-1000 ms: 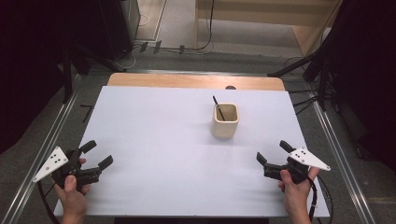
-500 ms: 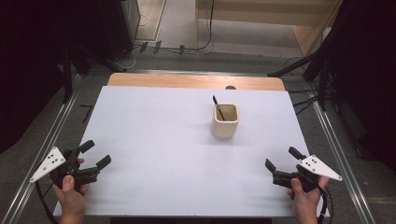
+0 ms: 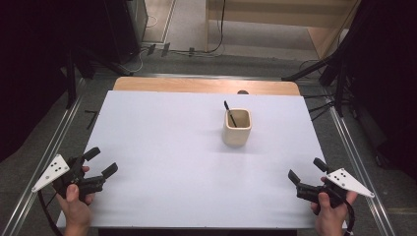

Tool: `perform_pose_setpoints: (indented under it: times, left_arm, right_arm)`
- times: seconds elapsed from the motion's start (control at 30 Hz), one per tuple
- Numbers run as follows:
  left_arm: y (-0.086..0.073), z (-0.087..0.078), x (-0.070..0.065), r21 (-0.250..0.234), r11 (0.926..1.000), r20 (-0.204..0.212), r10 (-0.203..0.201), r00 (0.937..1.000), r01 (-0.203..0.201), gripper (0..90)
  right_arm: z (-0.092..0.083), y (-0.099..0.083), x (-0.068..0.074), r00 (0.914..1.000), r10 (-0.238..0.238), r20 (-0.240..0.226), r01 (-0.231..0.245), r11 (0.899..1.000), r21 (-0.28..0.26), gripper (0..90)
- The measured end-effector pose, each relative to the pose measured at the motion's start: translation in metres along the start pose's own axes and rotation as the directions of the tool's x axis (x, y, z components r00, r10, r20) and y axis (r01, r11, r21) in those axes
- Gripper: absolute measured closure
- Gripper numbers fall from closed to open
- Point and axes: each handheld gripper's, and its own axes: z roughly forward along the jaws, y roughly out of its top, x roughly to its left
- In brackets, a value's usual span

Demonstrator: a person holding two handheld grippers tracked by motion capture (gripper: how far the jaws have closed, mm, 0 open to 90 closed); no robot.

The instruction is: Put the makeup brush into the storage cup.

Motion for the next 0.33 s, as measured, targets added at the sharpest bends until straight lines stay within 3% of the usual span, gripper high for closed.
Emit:
perform_pose_setpoints:
  times: [0.33]
  left_arm:
    - [0.0018, 0.001, -0.002, -0.005, 0.9999, 0.006, 0.011, 0.9999, -0.011, 9.5]
  right_arm:
    - [0.0028, -0.0002, 0.0, 0.9998, 0.017, -0.011, -0.017, 0.999, 0.027, 0.0]
